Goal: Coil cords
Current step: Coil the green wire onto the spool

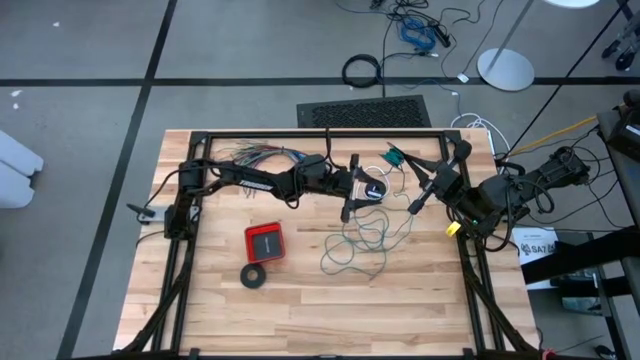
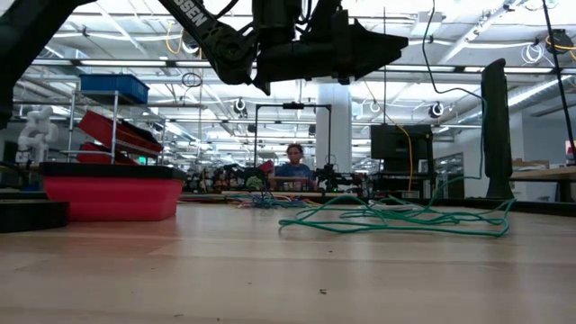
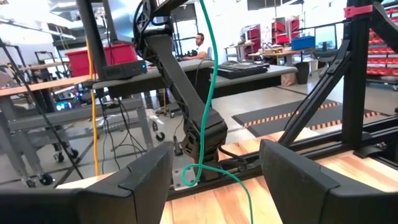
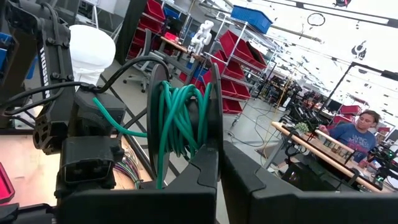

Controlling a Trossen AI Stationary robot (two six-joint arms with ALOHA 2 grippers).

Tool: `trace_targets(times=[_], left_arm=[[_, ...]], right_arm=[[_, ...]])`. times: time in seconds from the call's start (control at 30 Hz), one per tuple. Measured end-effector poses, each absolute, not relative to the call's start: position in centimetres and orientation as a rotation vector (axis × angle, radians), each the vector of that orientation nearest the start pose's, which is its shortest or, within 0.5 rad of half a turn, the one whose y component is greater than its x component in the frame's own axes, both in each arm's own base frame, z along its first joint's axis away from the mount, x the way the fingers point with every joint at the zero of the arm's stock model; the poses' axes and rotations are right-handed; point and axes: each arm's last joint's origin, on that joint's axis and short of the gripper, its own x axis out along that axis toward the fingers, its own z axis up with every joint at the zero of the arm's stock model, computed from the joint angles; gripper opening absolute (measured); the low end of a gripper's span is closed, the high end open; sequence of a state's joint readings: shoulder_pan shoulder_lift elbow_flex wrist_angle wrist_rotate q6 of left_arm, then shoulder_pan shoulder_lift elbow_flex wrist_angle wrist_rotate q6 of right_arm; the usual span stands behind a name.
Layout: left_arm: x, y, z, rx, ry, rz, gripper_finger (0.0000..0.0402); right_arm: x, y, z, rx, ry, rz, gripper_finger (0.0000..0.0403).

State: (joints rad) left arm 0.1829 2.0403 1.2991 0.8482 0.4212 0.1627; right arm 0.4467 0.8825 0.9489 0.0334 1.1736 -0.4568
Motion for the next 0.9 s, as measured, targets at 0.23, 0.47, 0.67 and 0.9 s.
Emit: trace_targets(times=[0.23,0.47,0.67,0.9], left_arm=[[44.91,7.02,22.62,0.190,-0.106,-0.243,0.0246],[44.90,6.91,22.48,0.186,-0.094,-0.272,0.0246],[44.89,6.89,22.48,0.186,-0.095,-0.281,0.0246],[44.89,6.89,22.48,0.186,-0.095,-0.281,0.0246]], right_arm=[[16.61,4.99,39.14,-0.362,0.097,-0.727,0.0000],[16.61,4.99,39.14,-0.362,0.096,-0.728,0.0000],[16.61,4.99,39.14,-0.363,0.097,-0.728,0.0000],[16.61,4.99,39.14,-0.363,0.097,-0.728,0.0000]])
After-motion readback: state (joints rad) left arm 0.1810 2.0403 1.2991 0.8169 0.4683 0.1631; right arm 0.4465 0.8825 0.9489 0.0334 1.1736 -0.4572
